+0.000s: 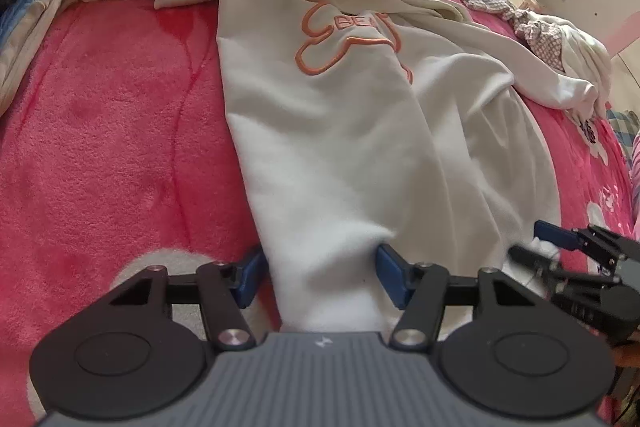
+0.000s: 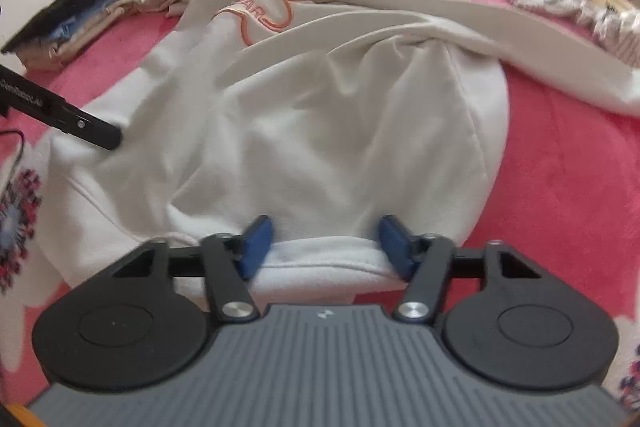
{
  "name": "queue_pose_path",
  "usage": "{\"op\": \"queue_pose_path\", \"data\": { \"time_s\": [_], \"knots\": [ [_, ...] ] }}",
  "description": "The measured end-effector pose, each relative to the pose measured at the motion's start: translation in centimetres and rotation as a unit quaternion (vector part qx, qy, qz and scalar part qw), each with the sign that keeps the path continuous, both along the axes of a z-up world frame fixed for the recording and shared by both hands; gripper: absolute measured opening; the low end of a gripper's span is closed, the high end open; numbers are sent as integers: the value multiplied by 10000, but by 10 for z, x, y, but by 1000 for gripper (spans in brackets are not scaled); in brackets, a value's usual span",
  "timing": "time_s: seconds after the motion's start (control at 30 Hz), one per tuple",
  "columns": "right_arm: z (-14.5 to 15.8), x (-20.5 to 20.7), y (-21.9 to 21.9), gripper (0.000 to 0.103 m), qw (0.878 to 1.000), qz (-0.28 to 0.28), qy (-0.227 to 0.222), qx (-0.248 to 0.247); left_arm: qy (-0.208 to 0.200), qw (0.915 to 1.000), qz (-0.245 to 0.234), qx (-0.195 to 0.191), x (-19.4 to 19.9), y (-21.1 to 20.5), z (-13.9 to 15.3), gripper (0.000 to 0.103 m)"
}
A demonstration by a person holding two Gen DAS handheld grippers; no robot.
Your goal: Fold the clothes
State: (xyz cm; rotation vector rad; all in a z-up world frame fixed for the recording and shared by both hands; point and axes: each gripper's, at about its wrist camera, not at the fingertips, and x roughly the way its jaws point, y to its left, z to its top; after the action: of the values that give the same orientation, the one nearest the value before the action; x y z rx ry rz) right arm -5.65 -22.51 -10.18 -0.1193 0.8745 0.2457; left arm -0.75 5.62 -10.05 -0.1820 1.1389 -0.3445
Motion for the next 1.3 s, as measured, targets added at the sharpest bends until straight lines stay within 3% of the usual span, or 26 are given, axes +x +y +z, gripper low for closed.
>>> {"op": "queue_pose_path", "data": {
  "time_s": [0.03,0.2,0.4,0.6,0.7,0.8,0.93,1.03,1.3],
  "knots": [
    [1,0,-2,15,9999,-45,-42,-106,-20,10000,-35,-17,0,-1,1,60],
    [14,3,-28,3,9993,-375,-78,51,-119,9996,-220,-154,-2,-8,6,59],
    [34,-3,-71,2,9943,-1042,-221,-108,-178,9964,-547,-620,-2,-23,12,57],
    [33,5,-113,1,9830,-1832,29,-140,-88,9948,-798,-623,-1,-33,7,58],
    [33,10,-130,2,9801,-1963,168,250,-52,9945,-806,-660,1,-30,4,58],
    [42,27,-118,5,9882,-1473,-29,407,-36,9948,-790,-643,5,-32,4,58],
    [59,75,-73,10,9980,-161,-607,43,-106,9949,-791,-624,8,-30,6,58],
    [58,118,-36,28,9908,679,-1061,-490,-94,9949,-814,-590,9,-29,6,58],
    [18,210,45,31,9699,1698,-1239,-1229,-10,9949,-825,-577,10,-28,-2,58]
  ]
}}
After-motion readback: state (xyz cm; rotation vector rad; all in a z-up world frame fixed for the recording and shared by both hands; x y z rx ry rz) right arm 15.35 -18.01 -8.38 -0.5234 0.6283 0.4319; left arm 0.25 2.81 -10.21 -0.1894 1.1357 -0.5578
